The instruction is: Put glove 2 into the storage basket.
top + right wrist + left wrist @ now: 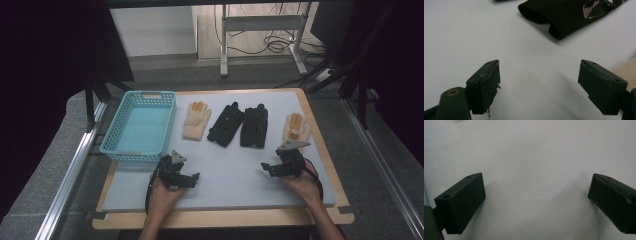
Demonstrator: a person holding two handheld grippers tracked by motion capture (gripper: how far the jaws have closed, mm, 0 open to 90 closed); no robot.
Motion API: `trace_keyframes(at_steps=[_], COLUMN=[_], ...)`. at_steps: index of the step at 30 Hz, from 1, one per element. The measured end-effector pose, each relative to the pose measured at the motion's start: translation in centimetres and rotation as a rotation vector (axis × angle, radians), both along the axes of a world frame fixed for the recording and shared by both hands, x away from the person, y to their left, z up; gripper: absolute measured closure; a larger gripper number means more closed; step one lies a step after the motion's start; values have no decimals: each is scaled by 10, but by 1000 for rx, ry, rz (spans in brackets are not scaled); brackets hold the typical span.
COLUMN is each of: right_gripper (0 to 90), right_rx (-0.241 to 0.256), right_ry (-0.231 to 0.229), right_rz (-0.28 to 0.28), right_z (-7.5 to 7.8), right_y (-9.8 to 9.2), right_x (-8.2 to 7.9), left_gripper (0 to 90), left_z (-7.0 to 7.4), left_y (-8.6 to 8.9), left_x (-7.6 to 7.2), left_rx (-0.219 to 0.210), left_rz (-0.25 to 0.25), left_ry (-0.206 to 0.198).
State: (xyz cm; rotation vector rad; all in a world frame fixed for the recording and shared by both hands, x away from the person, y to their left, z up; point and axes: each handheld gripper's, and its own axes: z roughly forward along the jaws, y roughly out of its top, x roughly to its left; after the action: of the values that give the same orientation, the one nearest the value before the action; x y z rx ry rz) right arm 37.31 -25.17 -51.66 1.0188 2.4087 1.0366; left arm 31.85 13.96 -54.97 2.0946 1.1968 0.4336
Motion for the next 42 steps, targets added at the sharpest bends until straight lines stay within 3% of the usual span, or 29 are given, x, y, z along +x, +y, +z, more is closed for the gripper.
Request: trace_keyframes(at_steps=[12,21,24,33,42], right_gripper=[197,254,310,441,379], right_rx=[10,4,-11,-44,-75], right_ry=[-15,-24,-31,-6,-9], right_rz=[-28,-40,-48,-60,-106], right_z=[20,32,35,31,26], right_y=[8,15,18,28,40], right_x=[32,63,80,115,144], left_gripper=[18,18,18,18,18], left_z=[0,0,0,0,0], left_y=[0,0,0,0,0], left_x=[0,0,0,0,0], left_rx=[0,-1,-1,-2,-4], left_rz=[0,0,0,-1,-1], left_ry=[0,0,0,1,0])
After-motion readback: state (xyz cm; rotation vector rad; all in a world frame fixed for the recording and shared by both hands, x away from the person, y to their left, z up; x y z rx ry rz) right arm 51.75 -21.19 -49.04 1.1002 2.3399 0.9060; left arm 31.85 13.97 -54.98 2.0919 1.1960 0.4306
